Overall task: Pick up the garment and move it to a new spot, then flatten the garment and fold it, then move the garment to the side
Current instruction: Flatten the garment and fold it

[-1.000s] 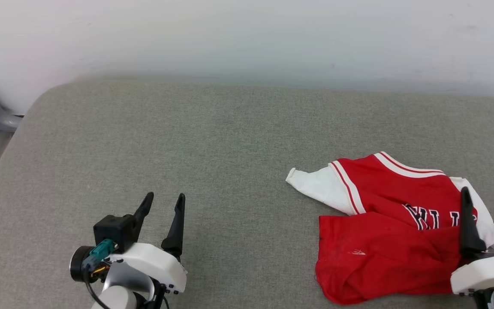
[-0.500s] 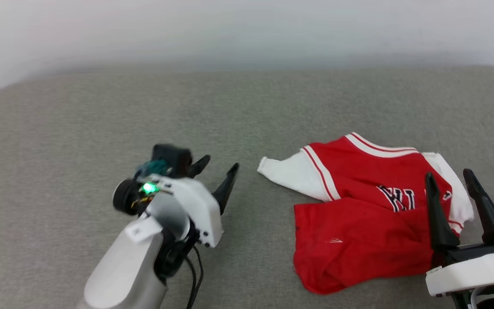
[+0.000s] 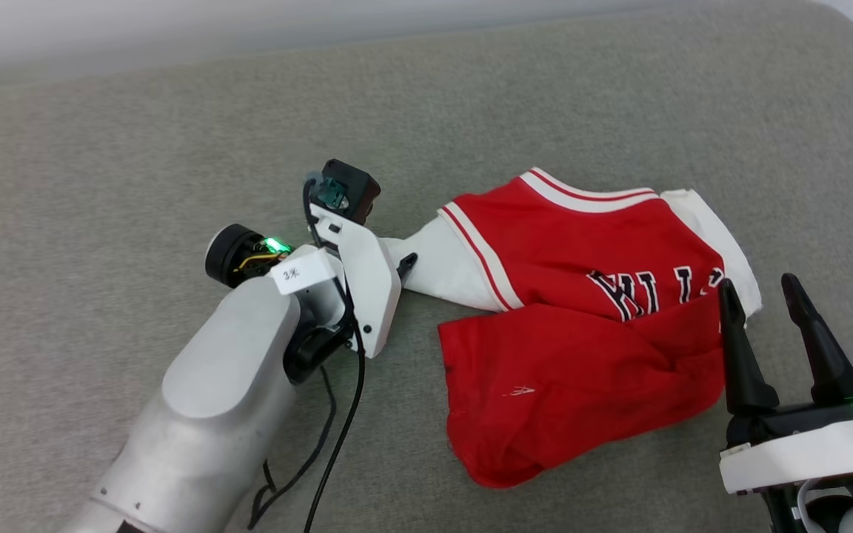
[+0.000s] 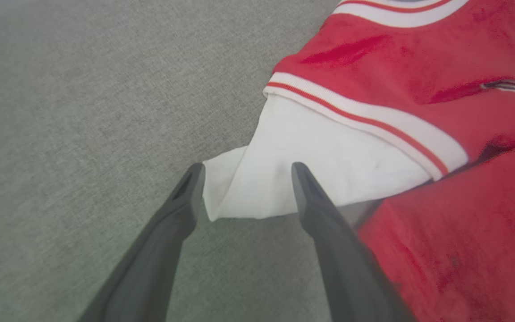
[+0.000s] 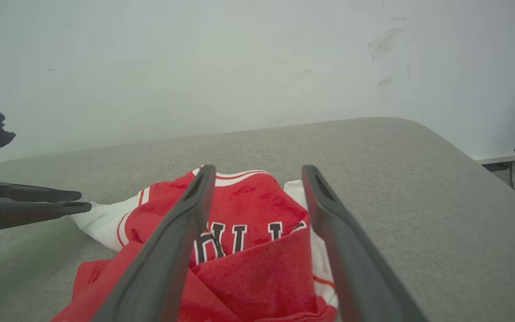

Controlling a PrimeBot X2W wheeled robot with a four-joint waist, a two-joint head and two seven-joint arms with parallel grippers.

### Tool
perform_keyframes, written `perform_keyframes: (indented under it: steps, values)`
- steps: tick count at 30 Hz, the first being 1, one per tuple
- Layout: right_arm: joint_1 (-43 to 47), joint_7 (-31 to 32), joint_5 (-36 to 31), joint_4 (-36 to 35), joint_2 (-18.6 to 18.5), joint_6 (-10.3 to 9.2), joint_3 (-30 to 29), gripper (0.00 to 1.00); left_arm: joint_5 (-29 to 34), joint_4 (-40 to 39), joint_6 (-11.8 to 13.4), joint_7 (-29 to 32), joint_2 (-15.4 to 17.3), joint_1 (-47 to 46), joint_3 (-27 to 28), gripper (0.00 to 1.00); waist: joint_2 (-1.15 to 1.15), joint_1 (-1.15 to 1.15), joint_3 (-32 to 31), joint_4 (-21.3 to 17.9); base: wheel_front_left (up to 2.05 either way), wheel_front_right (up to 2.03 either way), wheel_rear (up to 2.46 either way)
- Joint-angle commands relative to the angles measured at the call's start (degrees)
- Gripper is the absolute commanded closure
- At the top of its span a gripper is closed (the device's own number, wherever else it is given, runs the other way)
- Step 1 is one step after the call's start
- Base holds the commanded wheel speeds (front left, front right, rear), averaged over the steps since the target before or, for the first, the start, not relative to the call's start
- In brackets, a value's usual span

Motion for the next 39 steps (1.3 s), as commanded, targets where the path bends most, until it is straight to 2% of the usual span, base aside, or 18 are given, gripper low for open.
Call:
perform_keyframes:
  steps: [1,5,9,11,16,20,24,27,33,39]
  values:
    - [-1.14,-0.73,1.14,0.85,0.11,-0.06,0.33,0.0,0.08,2.0,-0.29,1.75,0.49,-1.81,-1.46,0.0,0.0,-0.01,2.24,-2.07,0.0,0.0,0.0]
    - [-1.49,-1.9,2.41,2.87,0.1,-0.06,0.71,0.0,-0.17,6.66,-0.43,7.65,1.63,-3.92,-5.8,0.0,0.0,-0.01,3.34,-3.07,0.0,0.0,0.0]
    - [-2.36,-2.91,3.06,4.52,0.11,-0.06,0.82,0.0,-2.59,8.92,-0.53,14.71,2.79,-2.58,-13.1,0.0,0.0,-0.01,3.74,-3.77,0.0,0.0,0.0]
    - [-2.47,-3.06,3.43,5.34,0.11,-0.06,0.79,0.0,-4.54,8.59,-0.71,15.97,3.52,-1.75,-16.23,1.0,0.0,-0.01,3.74,-4.0,0.0,0.0,0.0]
    - [-2.77,-3.79,4.0,6.48,0.11,-0.06,0.12,0.0,-6.49,7.0,-0.49,10.8,6.04,-2.74,-18.18,1.0,0.0,-0.01,3.04,-3.63,0.0,0.0,0.0]
    - [-2.21,-3.77,4.09,6.66,0.1,-0.06,-0.95,0.0,-6.18,5.48,-0.19,3.87,7.81,-3.76,-16.03,1.0,0.0,-0.01,1.73,-2.35,0.0,0.0,0.0]
    - [-1.48,-3.3,3.58,6.55,0.1,-0.06,-1.72,0.0,-6.78,3.63,0.57,-0.2,8.98,-2.88,-14.42,1.0,0.0,-0.01,0.27,-1.08,0.0,0.0,0.0]
    - [-0.66,-2.32,3.08,5.91,0.1,-0.06,-3.06,0.0,-7.66,-0.47,2.39,-4.02,11.51,-0.17,-12.09,1.0,0.0,-0.01,-1.7,0.9,0.0,0.0,0.0]
    - [-0.27,0.17,3.45,5.92,0.08,-0.06,-6.06,0.0,-9.92,-8.23,6.55,-6.89,15.31,5.66,-8.38,1.0,0.0,-0.01,-4.38,4.08,0.0,0.0,0.0]
    - [-0.04,6.52,3.07,9.0,0.08,-0.06,-11.56,0.0,-11.39,-15.47,10.34,-9.28,17.79,10.75,-5.67,1.0,0.0,-0.01,-6.21,6.99,0.0,0.0,0.0]
